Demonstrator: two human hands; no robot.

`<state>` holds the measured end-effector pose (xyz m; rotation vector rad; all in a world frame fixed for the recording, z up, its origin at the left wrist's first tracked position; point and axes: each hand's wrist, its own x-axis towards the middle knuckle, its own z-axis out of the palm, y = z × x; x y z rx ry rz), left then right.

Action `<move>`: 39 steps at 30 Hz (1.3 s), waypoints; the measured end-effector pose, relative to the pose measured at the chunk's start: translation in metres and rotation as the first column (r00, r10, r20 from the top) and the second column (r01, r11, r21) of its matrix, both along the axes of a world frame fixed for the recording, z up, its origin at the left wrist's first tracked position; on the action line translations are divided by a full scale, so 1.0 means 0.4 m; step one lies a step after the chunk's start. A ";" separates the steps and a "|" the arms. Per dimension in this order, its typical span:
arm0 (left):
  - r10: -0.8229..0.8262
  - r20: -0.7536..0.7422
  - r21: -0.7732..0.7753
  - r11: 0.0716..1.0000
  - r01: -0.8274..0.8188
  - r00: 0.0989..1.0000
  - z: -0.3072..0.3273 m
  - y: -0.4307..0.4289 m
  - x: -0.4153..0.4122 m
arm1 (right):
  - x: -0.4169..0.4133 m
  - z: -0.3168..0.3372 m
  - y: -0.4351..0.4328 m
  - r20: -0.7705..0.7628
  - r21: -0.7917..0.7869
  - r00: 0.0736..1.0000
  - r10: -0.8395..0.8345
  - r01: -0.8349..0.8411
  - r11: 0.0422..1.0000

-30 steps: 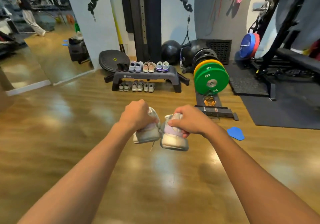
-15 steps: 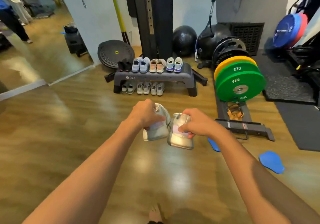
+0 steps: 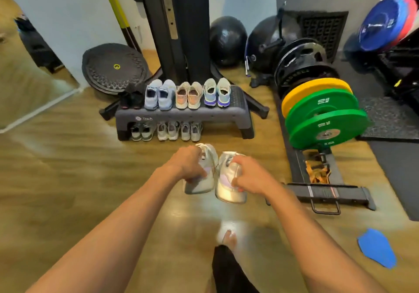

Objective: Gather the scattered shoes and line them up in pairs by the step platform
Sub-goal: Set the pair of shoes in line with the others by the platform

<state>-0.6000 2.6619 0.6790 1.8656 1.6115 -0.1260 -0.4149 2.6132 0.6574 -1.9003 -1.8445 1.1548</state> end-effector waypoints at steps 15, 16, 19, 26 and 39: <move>0.016 -0.096 -0.042 0.999 -0.020 0.995 -0.590 0.752 0.071 | 0.029 -0.542 0.777 0.173 -0.130 0.984 -0.038 0.061 0.990; 0.015 -0.085 -0.037 0.999 -0.018 0.996 -0.647 0.787 0.074 | 0.025 -0.594 0.810 0.182 -0.137 0.982 -0.054 0.079 0.987; -0.005 -0.092 -0.011 1.000 0.004 0.996 -0.829 0.872 0.084 | 0.022 -0.760 0.904 0.184 -0.134 0.979 -0.084 0.110 0.985; 0.063 -0.138 0.181 0.983 -0.038 0.988 -1.307 1.018 0.100 | 0.027 -1.253 1.075 0.186 -0.096 0.962 -0.200 0.221 0.971; 0.063 -0.098 0.431 0.902 -0.015 0.993 -1.919 1.284 0.183 | 0.035 -1.863 1.362 0.183 0.221 0.944 -0.276 0.234 0.947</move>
